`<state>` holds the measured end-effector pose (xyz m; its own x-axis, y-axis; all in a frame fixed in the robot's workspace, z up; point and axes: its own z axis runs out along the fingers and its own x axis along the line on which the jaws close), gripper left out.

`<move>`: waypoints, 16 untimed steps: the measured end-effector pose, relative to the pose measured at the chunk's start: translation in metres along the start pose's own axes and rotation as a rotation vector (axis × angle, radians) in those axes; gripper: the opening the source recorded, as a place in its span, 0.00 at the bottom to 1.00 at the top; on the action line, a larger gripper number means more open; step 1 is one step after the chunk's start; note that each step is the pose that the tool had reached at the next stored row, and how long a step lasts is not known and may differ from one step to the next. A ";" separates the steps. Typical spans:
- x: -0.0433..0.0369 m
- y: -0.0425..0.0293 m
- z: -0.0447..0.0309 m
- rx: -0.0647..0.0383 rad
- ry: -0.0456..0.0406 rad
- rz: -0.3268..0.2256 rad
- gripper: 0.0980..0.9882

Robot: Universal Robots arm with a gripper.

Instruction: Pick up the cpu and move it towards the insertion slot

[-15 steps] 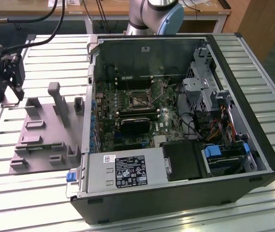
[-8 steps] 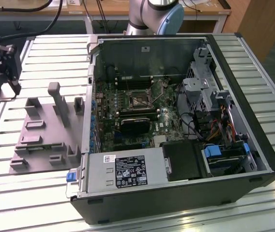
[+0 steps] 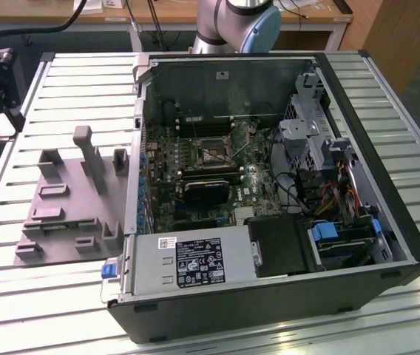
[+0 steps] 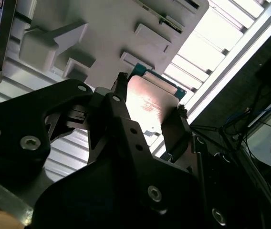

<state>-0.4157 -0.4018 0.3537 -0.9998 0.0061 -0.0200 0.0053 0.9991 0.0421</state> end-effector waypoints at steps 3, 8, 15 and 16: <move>-0.0002 0.0005 -0.0076 0.000 -0.0002 0.000 0.49; -0.0004 0.0011 -0.0179 0.000 -0.0003 0.000 0.49; -0.0005 0.0013 -0.0203 0.000 -0.0003 0.000 0.49; -0.0009 0.0014 -0.0203 0.000 -0.0001 0.000 0.49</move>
<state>-0.4151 -0.4013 0.3741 -0.9998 0.0062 -0.0201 0.0054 0.9991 0.0421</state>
